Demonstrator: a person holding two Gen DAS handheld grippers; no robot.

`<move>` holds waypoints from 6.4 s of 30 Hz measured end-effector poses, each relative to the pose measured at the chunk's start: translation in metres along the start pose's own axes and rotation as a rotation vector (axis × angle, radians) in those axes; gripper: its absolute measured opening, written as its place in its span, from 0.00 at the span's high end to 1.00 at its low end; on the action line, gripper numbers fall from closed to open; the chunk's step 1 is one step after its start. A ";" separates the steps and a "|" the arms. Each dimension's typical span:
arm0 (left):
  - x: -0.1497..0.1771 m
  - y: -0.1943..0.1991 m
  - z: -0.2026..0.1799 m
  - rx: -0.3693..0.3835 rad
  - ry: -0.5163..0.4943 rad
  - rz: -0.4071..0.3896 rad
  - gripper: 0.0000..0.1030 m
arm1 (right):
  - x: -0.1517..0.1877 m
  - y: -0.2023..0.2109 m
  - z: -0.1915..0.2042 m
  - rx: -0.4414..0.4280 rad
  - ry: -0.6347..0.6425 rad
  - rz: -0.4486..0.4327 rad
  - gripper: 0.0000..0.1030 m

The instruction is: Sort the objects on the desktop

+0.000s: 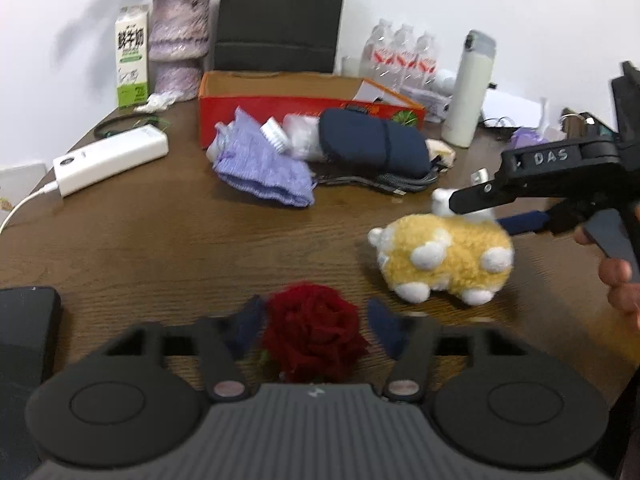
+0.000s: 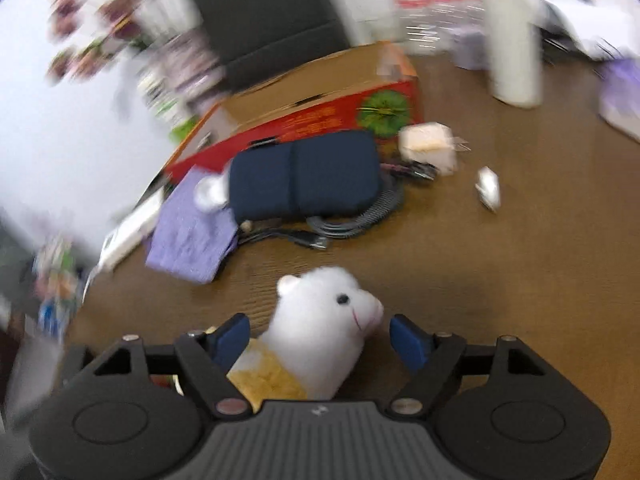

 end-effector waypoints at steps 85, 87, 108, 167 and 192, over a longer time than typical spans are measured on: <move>-0.006 -0.006 -0.024 -0.143 -0.080 -0.164 0.00 | 0.057 0.023 0.000 0.076 0.254 -0.226 0.11; -0.005 -0.007 -0.028 -0.131 -0.112 -0.169 0.00 | 0.058 0.020 0.001 0.088 0.259 -0.207 0.11; -0.133 -0.121 -0.134 0.115 -0.654 -0.114 0.01 | -0.103 -0.035 -0.097 0.195 0.141 -0.226 0.30; -0.006 -0.017 -0.022 -0.057 -0.040 0.155 0.25 | 0.055 0.024 0.018 0.120 0.343 -0.138 0.36; -0.310 -0.209 -0.108 -0.033 0.157 0.099 0.39 | -0.284 -0.059 -0.068 0.056 0.125 -0.210 0.37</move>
Point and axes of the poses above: each gripper's, at about its wrist camera, not at the fingertips, and y roughly against the way its jaws point, z to its left, x to its underside, the point moved 10 cm from there along -y, roughly the way its jaws point, and after that the axes turned 12 degrees about y, right-handed, at the moved point
